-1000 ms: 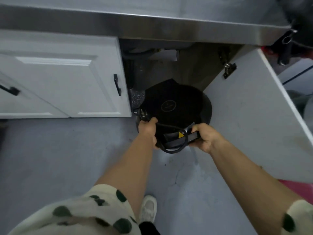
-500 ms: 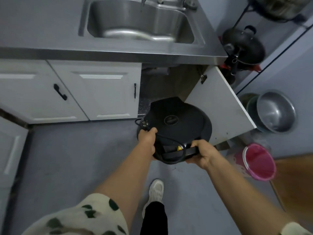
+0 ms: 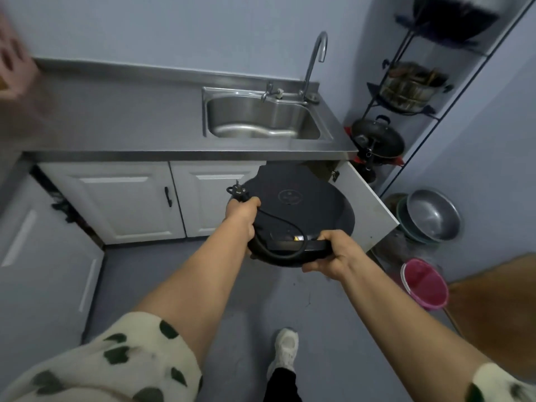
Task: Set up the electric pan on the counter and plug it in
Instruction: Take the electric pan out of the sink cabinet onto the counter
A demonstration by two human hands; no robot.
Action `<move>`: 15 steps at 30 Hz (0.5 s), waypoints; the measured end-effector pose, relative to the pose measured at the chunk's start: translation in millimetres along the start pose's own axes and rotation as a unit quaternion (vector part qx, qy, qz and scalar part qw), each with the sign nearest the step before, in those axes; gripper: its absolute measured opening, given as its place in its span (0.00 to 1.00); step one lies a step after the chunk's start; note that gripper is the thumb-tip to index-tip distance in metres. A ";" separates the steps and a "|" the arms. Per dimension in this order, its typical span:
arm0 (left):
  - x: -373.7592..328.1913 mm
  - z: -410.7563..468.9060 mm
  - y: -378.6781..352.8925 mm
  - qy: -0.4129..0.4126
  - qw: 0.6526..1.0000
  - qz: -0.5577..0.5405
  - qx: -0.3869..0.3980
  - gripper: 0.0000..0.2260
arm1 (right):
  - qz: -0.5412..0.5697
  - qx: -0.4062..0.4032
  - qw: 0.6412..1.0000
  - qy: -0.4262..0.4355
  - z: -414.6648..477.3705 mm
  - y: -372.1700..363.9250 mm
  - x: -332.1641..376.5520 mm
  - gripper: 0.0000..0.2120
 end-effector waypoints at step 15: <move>-145.1 -17.0 165.4 -0.072 0.987 -0.052 -0.132 0.11 | -0.060 0.154 0.985 0.042 -53.3 -195.6 62.7 0.10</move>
Point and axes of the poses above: each hand's wrist, its own z-axis towards the middle knuckle, its own y-axis out of the back of the hand, x = y × z, the point moved 8 cm from there along z, towards the middle knuckle, and after that the axes turned 3 degrees about z, right-handed, at the moved point
